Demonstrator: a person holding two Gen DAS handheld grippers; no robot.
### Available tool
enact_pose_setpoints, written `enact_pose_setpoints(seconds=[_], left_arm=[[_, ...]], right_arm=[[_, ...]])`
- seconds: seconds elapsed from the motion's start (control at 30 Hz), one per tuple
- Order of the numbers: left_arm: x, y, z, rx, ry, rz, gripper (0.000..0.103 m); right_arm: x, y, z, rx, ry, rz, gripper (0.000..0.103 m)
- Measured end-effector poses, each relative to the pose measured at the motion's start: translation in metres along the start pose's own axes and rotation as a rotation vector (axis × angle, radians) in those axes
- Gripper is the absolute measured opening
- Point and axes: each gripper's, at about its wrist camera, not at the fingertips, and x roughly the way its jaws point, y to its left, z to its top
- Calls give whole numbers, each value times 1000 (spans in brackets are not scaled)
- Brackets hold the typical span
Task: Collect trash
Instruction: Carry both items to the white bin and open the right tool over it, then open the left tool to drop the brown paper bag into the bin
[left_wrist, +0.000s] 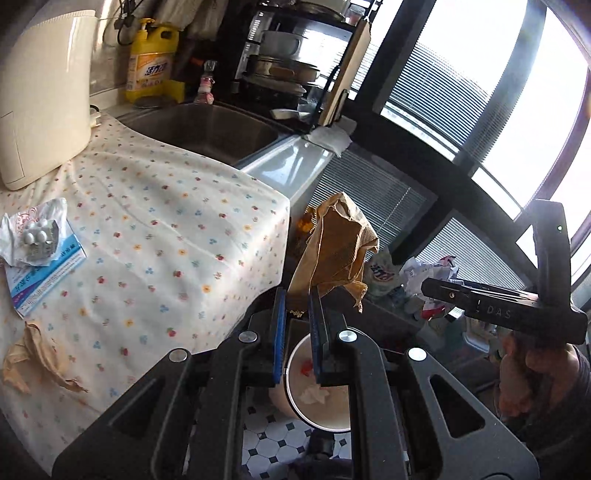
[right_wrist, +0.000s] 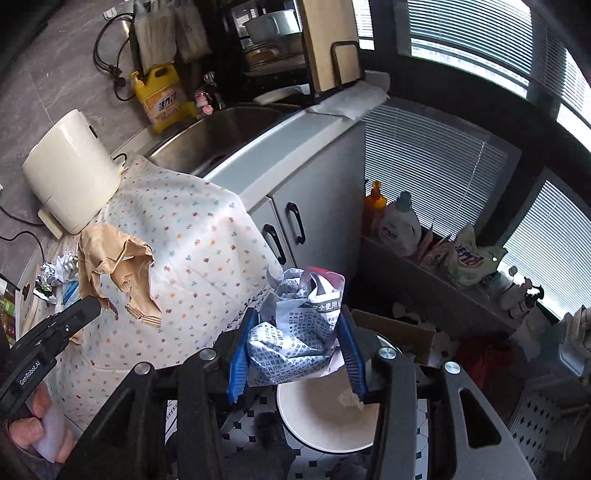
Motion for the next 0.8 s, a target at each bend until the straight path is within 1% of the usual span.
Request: enact_pose_setpoints(seconds=[0.07,0.1,0.13,0.17,0.47,0.57,0.63,0.77,0.8], left_arm=[[6,-7,-4,4,16,-5,12],[8,-10,-5,8,25,-6,12],[11,-13,-7,12,33,-6,12],[13,-17,-9,16,41,-7,12],[33,-46,-27,29,109,-19,12],[41,-56,-31,31,127,-26,12],[46,-64,-34,32,137,-34,12],[57,-81,-40,35,158,-44,13],[61,-84,-41,34,168,-37,19]], right_arm=[[0,-9,-5,22,12,10,60],[-1,-14,-8,32,10,13,64],[-2,-18,-10,38,6,8,70],[-4,-22,-11,41,2,-1,73],[-10,-68,-22,96,18,-44,74],[-13,-80,-24,99,15,-56,75],[-16,-89,-24,104,8,-65,78],[-20,-104,-25,101,8,-74,78],[-21,-107,-26,97,8,-75,78]])
